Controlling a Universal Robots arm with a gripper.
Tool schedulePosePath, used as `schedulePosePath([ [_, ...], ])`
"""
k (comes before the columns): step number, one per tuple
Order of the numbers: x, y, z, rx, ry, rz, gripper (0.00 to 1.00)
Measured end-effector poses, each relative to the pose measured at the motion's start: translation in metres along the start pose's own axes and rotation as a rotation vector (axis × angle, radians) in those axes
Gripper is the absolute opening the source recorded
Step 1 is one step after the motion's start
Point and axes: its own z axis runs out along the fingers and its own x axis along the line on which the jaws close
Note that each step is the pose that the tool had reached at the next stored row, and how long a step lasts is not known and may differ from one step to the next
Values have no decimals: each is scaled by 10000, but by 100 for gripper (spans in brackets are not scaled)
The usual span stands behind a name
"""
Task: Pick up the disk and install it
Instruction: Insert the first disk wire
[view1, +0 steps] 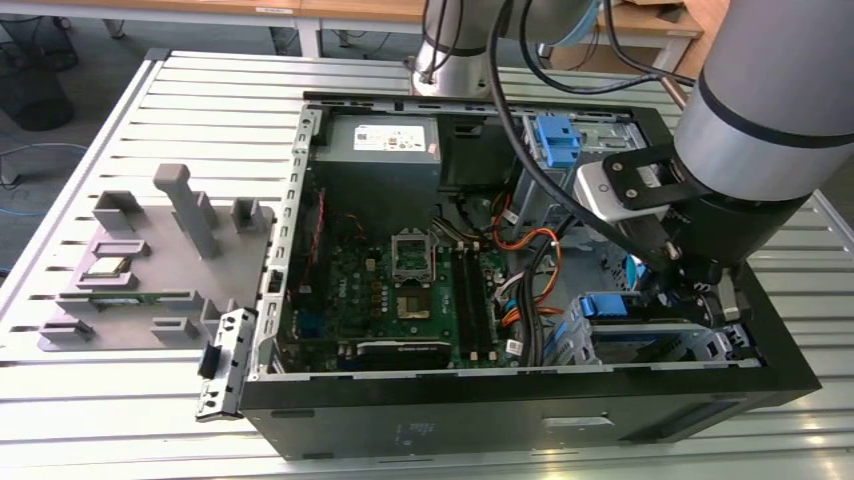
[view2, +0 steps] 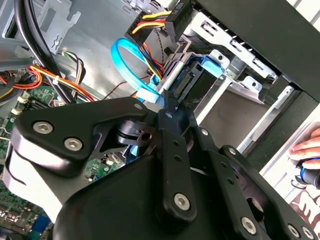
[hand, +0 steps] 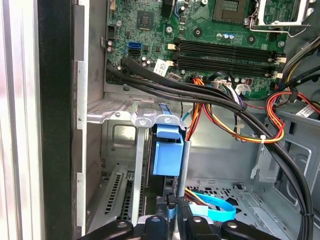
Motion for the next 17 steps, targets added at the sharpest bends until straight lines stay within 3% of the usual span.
schedulePosePath([
  [7,-3,-14,-60,0,2,1,23],
  [17,-16,-68,-288,0,2,0,23],
])
